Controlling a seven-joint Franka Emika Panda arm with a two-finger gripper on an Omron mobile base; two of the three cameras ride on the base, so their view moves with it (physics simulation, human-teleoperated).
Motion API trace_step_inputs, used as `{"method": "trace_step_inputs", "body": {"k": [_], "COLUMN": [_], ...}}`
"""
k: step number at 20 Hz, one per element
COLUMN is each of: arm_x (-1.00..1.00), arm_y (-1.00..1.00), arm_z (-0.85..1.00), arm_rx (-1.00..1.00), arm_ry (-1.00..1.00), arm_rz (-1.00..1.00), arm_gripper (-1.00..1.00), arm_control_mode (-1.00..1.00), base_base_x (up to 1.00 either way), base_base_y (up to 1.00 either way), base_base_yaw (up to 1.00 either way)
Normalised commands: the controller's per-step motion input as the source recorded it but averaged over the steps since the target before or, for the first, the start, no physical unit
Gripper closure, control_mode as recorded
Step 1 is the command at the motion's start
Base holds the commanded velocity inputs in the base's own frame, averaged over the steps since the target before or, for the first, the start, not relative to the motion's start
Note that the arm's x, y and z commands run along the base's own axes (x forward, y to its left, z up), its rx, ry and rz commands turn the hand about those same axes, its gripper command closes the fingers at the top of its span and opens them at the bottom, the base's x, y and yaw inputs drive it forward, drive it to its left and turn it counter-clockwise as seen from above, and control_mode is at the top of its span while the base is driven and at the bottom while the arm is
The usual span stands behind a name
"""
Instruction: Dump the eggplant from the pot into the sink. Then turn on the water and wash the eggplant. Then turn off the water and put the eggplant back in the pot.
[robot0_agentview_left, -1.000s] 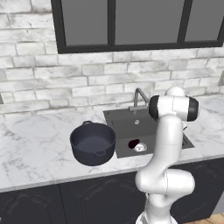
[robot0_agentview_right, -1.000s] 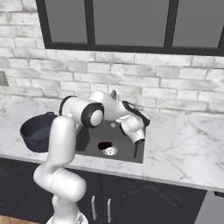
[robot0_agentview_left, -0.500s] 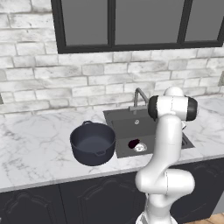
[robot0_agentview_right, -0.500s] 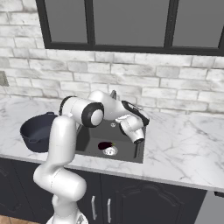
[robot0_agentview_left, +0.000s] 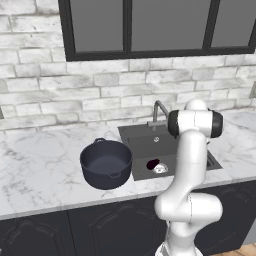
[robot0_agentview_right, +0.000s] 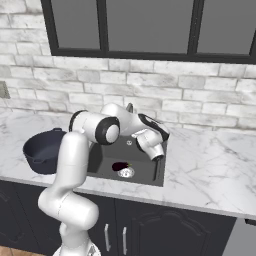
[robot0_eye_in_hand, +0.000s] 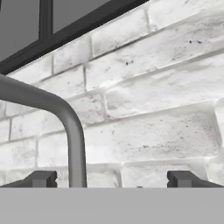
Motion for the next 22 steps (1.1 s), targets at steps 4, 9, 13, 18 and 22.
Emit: {"method": "trace_step_inputs", "body": {"k": [4,9,13,18,22], "arm_x": [0.26,0.27,0.25,0.32,0.41], "arm_y": [0.12,0.0,0.0,0.0,0.0], "arm_z": [-0.11,-0.14,-0.22,-0.28,-0.16], "arm_rx": [-0.01,-0.02,-0.02,-0.02,-0.01], "arm_ry": [0.0,0.01,0.02,0.05,0.04], "arm_rz": [0.0,-0.02,-0.04,-0.05,-0.05], "arm_gripper": [-1.0,-1.0,-1.0,-1.0,-1.0], "arm_control_mode": [-1.0,-1.0,-1.0,-1.0,-1.0], "base_base_x": [0.0,0.0,0.0,0.0,0.0], "base_base_y": [0.0,0.0,0.0,0.0,0.0], "base_base_yaw": [0.0,0.0,0.0,0.0,0.0]}}
